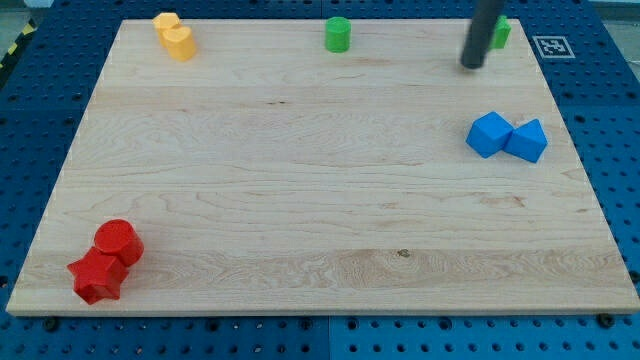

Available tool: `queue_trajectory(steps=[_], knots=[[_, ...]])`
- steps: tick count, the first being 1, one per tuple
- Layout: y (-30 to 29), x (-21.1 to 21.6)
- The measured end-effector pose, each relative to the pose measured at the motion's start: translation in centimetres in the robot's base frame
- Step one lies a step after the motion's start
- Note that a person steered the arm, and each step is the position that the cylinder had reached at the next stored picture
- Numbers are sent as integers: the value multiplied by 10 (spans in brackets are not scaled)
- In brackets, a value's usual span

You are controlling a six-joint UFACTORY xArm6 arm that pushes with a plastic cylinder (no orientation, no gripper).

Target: Move the green star towards the green circle

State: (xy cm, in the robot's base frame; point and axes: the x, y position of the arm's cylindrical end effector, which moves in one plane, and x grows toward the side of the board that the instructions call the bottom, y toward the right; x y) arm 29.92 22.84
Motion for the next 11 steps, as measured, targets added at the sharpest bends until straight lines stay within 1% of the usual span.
queue_trajectory(steps=[1, 2, 3, 4, 5, 11], knots=[[52, -4], [86, -35], [89, -46], [76, -67], [53, -75], [-56, -75]])
